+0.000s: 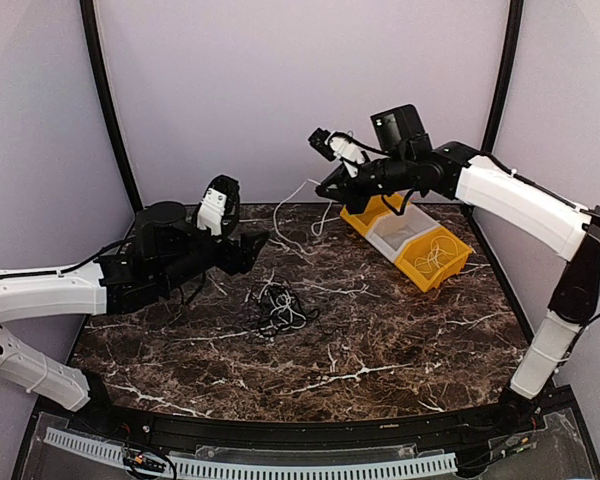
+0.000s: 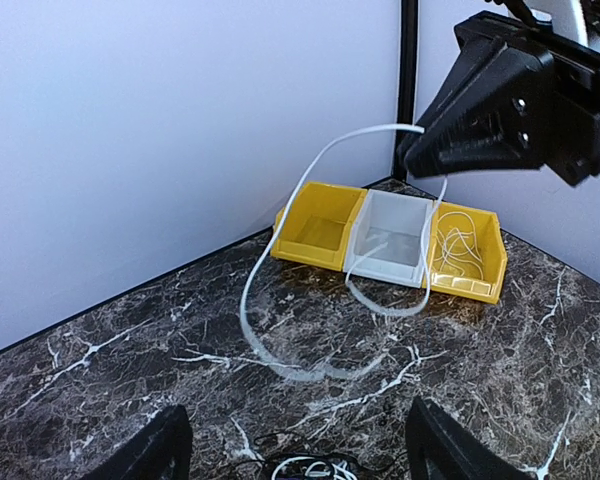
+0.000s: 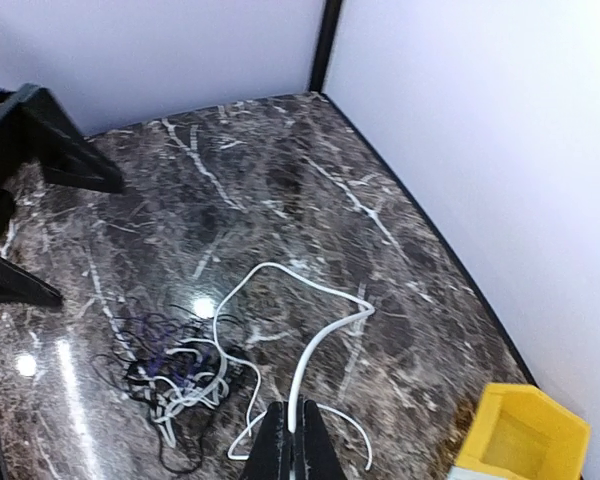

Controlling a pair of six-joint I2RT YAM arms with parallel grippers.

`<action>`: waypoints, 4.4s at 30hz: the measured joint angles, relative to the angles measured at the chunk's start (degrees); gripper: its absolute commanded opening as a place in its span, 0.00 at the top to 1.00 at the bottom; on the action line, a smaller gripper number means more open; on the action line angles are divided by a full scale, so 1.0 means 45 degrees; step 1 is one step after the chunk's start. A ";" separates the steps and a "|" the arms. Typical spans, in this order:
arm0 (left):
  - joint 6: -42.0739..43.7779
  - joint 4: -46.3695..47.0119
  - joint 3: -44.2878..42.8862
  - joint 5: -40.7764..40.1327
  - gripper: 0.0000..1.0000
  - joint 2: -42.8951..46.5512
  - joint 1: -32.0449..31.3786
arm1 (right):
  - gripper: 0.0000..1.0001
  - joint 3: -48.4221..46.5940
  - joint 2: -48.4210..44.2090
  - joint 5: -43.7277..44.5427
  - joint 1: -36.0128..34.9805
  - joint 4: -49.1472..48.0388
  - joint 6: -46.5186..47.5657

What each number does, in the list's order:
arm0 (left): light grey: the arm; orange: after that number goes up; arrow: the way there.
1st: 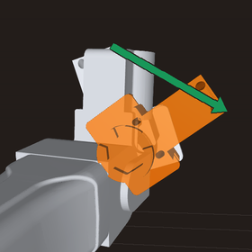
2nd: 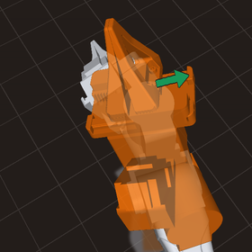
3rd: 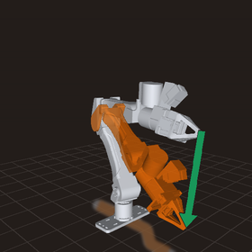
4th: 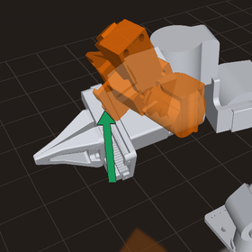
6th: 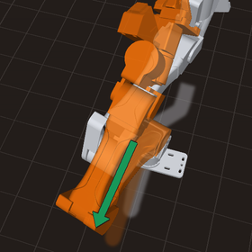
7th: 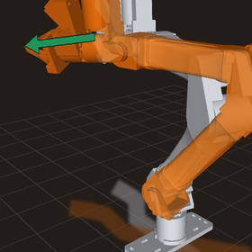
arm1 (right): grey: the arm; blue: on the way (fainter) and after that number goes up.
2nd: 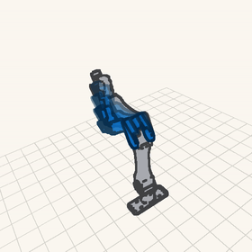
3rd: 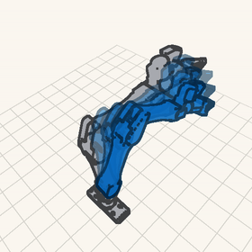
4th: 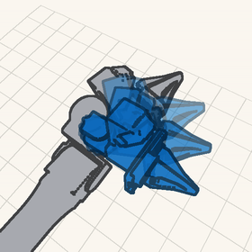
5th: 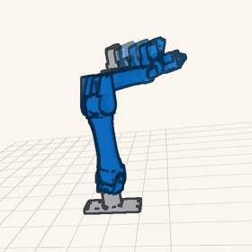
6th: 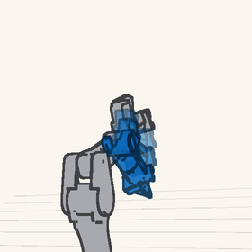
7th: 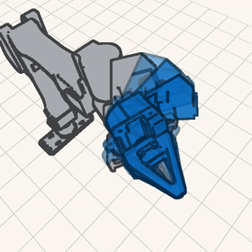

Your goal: Untangle the cables

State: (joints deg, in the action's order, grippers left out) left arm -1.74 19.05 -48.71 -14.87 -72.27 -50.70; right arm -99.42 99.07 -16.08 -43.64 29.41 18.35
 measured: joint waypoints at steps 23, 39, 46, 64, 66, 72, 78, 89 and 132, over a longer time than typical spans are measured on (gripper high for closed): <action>-0.0005 0.0019 0.0860 -0.0937 0.23 0.0661 0.0000 | 1.00 0.4517 -0.4396 0.0311 0.7640 -0.0277 0.1889; -0.0117 0.0029 0.1127 -0.1005 0.23 0.0661 0.0000 | 1.00 0.5265 -0.3264 0.0743 0.8631 0.1214 0.4114; -0.0160 0.0034 0.1316 -0.1054 0.23 0.0665 0.0000 | 1.00 0.5265 -0.2380 0.0903 0.8641 0.1491 0.4585; -0.0442 0.0034 0.1360 -0.1049 0.23 0.0661 0.0000 | 1.00 0.5265 0.0461 0.0481 0.8646 0.0661 0.4303; -0.0461 0.0034 0.1360 -0.1049 0.23 0.0661 0.0000 | 1.00 0.5265 0.0724 0.0568 0.8641 0.0651 0.4158; -0.0539 0.0049 0.1360 -0.1049 0.24 0.0631 0.0000 | 1.00 0.5285 0.0797 0.1515 0.8646 0.0544 0.3813; -0.0588 0.0155 0.1379 -0.1001 0.24 0.0495 0.0000 | 1.00 0.5906 0.0083 0.1797 0.8733 0.0505 0.3764; -0.0743 0.0389 0.1768 -0.0967 0.24 0.0495 0.0000 | 1.00 0.6319 -0.2739 -0.0612 0.8757 0.0559 0.4269; -0.1001 0.0476 0.2030 -0.0884 0.24 0.0466 0.0000 | 1.00 0.4571 0.2331 0.0801 0.8854 0.0704 0.3473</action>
State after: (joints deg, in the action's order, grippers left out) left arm -6.24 21.19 -39.57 -18.85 -70.17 -50.70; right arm -78.85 109.56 -12.47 -3.79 32.58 33.98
